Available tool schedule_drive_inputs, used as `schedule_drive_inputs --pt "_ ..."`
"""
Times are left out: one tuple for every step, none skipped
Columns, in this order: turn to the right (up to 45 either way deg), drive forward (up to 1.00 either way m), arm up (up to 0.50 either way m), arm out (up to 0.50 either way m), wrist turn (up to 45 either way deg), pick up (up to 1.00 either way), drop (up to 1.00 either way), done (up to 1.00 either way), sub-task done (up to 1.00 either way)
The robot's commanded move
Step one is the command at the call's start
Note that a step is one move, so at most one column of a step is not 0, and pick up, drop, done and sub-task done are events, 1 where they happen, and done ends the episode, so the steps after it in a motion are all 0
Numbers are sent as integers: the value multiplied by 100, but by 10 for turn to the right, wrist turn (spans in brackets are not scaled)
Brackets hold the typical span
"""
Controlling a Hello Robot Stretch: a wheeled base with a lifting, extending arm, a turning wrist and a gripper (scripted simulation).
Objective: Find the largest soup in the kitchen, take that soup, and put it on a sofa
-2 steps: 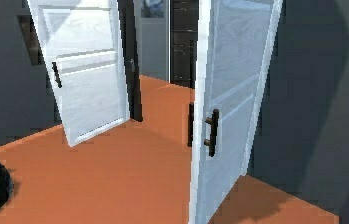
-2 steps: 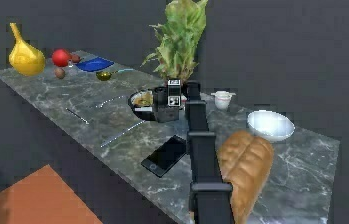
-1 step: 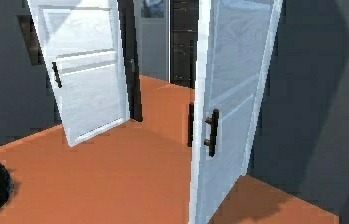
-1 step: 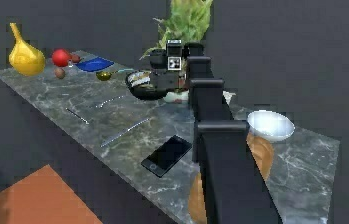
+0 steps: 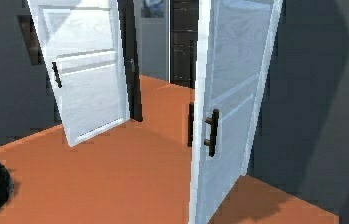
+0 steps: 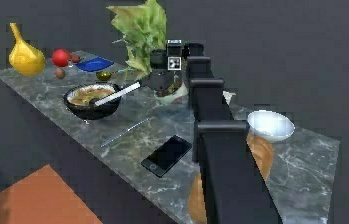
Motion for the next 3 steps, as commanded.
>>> schedule_drive_inputs --pt "0 0 0 0 -450 0 0 0 0" --pt "0 0 0 0 -210 0 0 0 0" --pt "0 0 0 -36 0 0 0 0 0"
